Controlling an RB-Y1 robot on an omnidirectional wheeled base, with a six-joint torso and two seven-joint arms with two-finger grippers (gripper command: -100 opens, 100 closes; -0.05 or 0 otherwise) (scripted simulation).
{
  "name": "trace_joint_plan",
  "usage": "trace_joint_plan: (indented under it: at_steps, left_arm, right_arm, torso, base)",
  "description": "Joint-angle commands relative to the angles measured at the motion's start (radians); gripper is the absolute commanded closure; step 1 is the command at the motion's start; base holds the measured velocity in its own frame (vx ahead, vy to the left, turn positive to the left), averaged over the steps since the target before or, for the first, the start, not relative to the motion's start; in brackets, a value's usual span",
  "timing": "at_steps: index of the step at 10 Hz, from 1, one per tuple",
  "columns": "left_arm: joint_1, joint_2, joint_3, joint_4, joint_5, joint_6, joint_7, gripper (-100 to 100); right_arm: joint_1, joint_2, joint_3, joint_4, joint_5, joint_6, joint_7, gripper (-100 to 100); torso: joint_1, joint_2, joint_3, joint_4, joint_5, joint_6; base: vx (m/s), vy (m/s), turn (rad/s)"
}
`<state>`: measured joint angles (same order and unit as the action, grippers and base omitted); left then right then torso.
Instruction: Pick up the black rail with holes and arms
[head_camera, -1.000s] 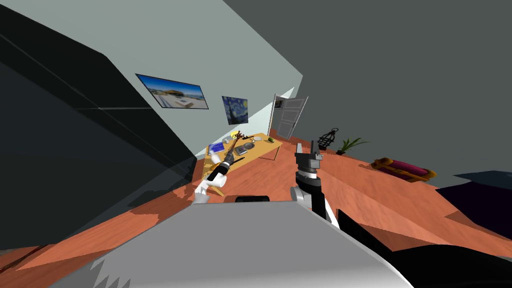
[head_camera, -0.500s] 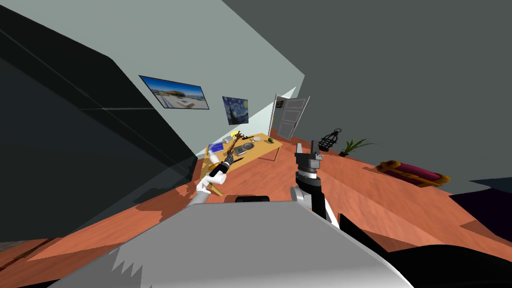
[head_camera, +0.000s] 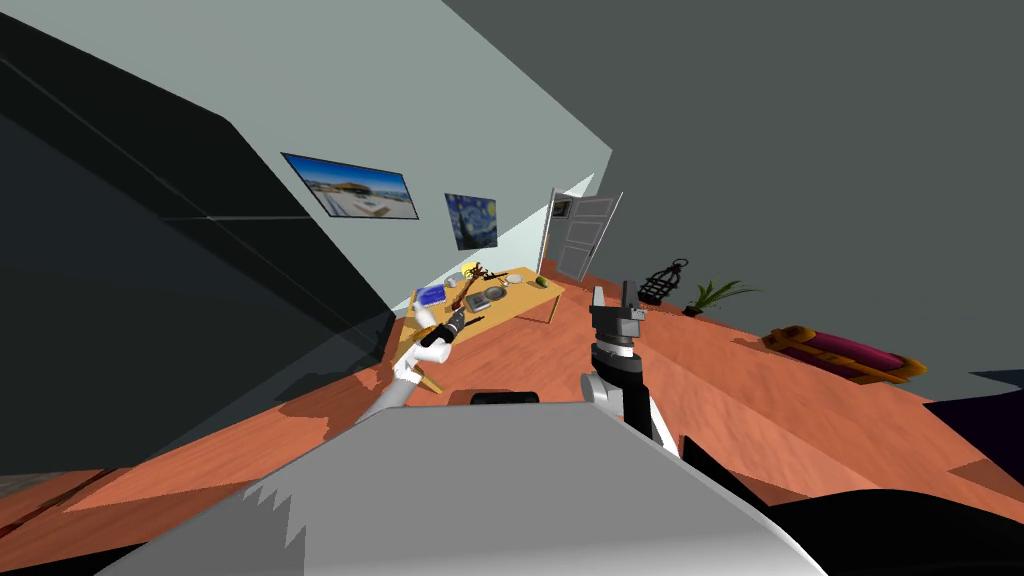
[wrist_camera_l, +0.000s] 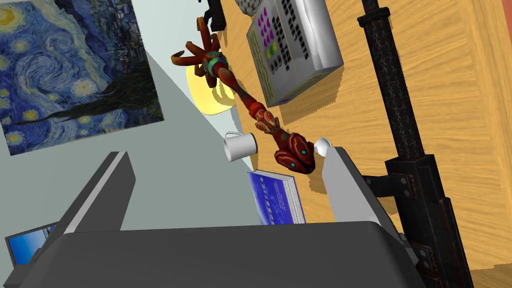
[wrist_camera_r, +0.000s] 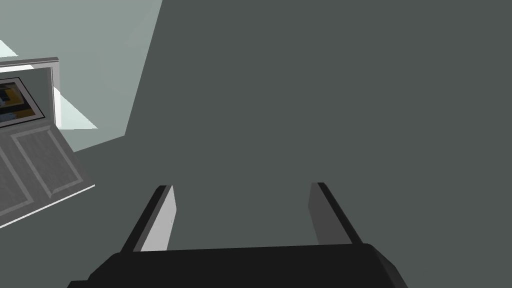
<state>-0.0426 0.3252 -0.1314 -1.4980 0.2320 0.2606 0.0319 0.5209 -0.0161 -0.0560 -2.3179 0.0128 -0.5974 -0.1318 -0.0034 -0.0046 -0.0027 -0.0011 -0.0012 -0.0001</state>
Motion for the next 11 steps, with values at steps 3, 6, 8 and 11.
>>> trace_joint_plan:
  at_steps: [3, 6, 8, 11]
  left_arm:
    - [-0.053, 0.015, 0.022, 0.104, 0.004, 0.093, 0.006, -100]
    - [-0.079, 0.025, 0.034, 0.156, 0.008, 0.156, 0.008, -100]
    - [-0.104, 0.035, 0.046, 0.204, 0.010, 0.202, 0.009, -100]
    - [-0.150, 0.053, 0.075, 0.296, 0.013, 0.282, 0.010, -100]
  right_arm:
    - [0.000, 0.000, 0.000, 0.000, 0.000, 0.000, 0.000, 0]
    - [0.000, 0.000, 0.000, 0.000, 0.000, 0.000, 0.000, 0]
    - [0.000, 0.000, 0.000, 0.000, 0.000, 0.000, 0.000, 0]
    - [0.000, 0.000, 0.000, 0.000, 0.000, 0.000, 0.000, 0]
  torso:
    - [0.000, 0.001, 0.000, 0.000, 0.000, 0.000]
    - [0.001, 0.000, 0.000, 0.000, 0.000, 0.000]
    - [0.001, 0.000, 0.000, 0.000, 0.000, 0.000]
    - [0.002, 0.000, 0.000, 0.000, 0.000, 0.000]
  base:
    - [0.042, -0.061, 0.030]
    - [0.043, -0.047, 0.025]
    - [0.058, -0.052, 0.022]
    - [0.062, -0.042, 0.018]
